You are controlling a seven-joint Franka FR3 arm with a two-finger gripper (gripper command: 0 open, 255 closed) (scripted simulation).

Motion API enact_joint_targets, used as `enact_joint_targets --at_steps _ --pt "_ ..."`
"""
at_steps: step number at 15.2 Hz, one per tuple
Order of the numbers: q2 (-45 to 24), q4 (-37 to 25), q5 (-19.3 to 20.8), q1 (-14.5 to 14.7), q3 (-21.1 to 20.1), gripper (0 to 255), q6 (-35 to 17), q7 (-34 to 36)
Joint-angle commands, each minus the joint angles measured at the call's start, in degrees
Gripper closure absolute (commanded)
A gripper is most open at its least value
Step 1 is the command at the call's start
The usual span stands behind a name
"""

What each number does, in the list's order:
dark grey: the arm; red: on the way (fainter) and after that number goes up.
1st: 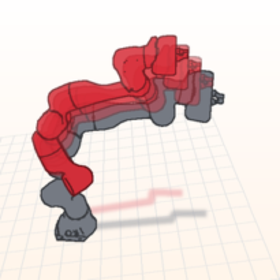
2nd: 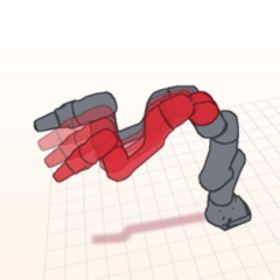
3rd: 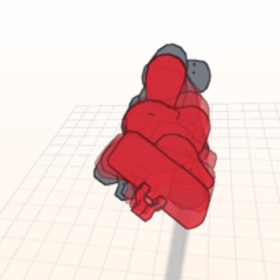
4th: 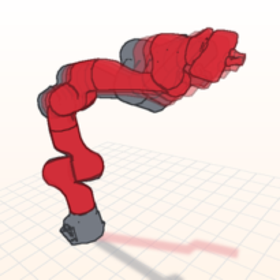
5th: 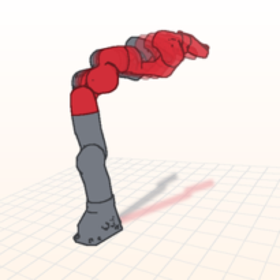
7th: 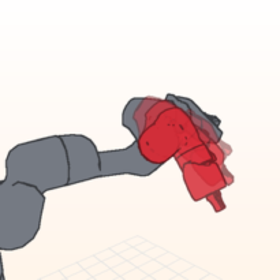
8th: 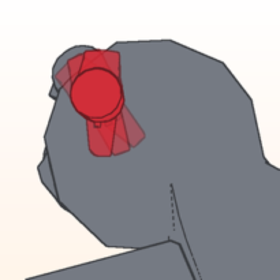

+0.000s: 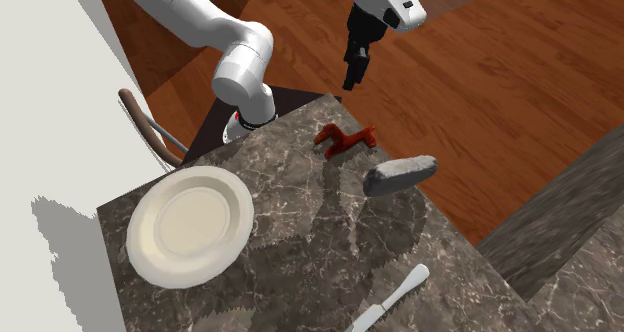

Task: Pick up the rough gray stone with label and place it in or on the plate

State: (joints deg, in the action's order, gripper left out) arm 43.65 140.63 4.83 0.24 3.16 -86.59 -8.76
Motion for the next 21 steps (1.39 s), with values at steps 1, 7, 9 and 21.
enact_joint_targets --at_steps 1,7,9,21 --pt "0.0 0.0 0.0 0.0 0.0 0 0.0 0.0" --pt "-8.9 -6.2 5.1 -0.7 7.5 0 -3.4 -11.8" --pt "-12.4 -8.9 6.1 -0.8 9.8 0 -4.5 -15.7" --pt "-35.4 -29.3 4.7 -0.6 20.5 0 -8.4 -38.1"
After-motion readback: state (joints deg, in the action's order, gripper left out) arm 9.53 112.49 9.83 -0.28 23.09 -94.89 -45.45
